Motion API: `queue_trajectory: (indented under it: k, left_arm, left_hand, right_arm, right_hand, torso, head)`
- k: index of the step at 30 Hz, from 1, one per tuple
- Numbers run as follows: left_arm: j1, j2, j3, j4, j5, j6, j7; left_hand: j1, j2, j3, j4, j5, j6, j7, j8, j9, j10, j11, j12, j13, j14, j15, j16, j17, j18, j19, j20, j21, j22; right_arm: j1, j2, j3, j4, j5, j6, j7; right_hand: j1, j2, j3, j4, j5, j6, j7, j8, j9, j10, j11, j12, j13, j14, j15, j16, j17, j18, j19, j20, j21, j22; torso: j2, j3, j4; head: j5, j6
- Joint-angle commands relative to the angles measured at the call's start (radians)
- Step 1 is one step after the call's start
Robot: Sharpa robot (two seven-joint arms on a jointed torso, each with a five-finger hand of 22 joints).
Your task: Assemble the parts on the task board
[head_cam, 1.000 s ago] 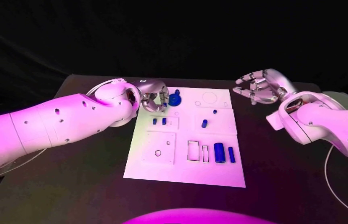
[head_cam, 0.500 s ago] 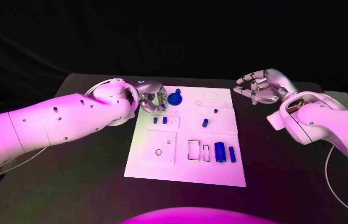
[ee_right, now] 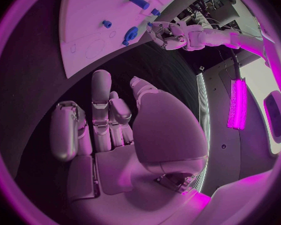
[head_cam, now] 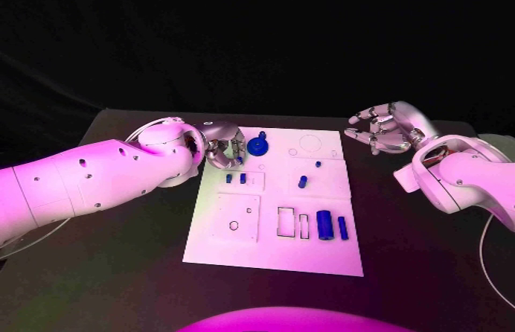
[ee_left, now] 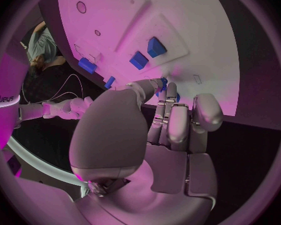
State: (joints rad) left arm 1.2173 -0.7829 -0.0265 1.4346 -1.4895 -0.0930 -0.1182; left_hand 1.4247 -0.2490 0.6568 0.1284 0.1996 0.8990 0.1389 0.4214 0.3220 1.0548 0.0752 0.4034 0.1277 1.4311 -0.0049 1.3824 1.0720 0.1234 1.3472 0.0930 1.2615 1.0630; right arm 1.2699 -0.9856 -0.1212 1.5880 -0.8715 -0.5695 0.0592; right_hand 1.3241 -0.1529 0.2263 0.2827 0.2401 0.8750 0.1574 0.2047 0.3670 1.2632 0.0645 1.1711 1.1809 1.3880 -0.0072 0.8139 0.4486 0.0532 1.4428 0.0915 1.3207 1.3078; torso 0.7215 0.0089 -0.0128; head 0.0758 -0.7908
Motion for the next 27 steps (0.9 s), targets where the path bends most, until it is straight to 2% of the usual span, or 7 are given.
queue_trajectory:
  k: [1, 23, 27]
  left_arm:
    - [-0.001, 0.003, 0.0, 0.002, 0.007, 0.022, 0.003]
    - [-0.007, 0.015, -0.005, -0.009, -0.006, 0.04, 0.002]
    - [-0.007, 0.015, -0.006, -0.011, -0.007, 0.042, -0.005]
  left_hand:
    - [-0.008, -0.003, -0.004, -0.003, -0.003, 0.007, 0.001, -0.006, -0.001, 0.005, 0.001, -0.007, -0.002, 0.0, 0.005, -0.002, -0.002, -0.016, -0.005, 0.0, -0.004, -0.001]
    - [-0.009, -0.002, -0.005, -0.002, -0.004, 0.01, 0.001, -0.007, 0.0, 0.009, 0.001, -0.01, -0.002, -0.001, 0.005, -0.003, -0.005, -0.016, -0.007, 0.0, -0.007, -0.005]
    - [-0.018, -0.011, -0.01, 0.0, -0.004, 0.002, 0.006, -0.02, -0.003, 0.004, 0.006, -0.028, -0.007, -0.005, 0.008, -0.005, -0.014, -0.014, -0.013, 0.0, -0.012, -0.013]
  right_arm:
    - [-0.001, 0.0, 0.0, 0.002, -0.004, 0.003, 0.009]
    - [-0.001, 0.001, 0.0, 0.0, -0.005, 0.003, 0.009]
    - [-0.001, 0.0, 0.0, 0.0, -0.005, 0.002, 0.009]
  right_hand:
    - [-0.006, -0.006, -0.001, 0.003, 0.002, -0.004, -0.006, 0.006, 0.001, 0.003, 0.0, 0.001, -0.001, -0.002, -0.008, 0.003, -0.001, 0.008, -0.007, 0.0, -0.003, 0.1]
    - [-0.006, -0.006, -0.001, 0.003, 0.002, -0.004, -0.006, 0.006, 0.001, 0.003, 0.0, 0.001, -0.001, -0.002, -0.008, 0.003, -0.001, 0.008, -0.007, 0.0, -0.003, 0.1]
    - [-0.007, -0.006, 0.0, 0.003, 0.002, -0.005, -0.006, 0.008, 0.001, 0.003, -0.001, -0.002, -0.005, -0.001, -0.008, 0.003, -0.001, 0.009, -0.008, 0.0, -0.007, 0.097]
  torso:
    - [0.0, -0.0006, 0.0001]
    - [0.0, -0.0012, 0.0005]
    - [-0.001, -0.0006, 0.0008]
  head:
    - [0.0, -0.002]
    - [-0.001, -0.005]
    - [-0.001, -0.005]
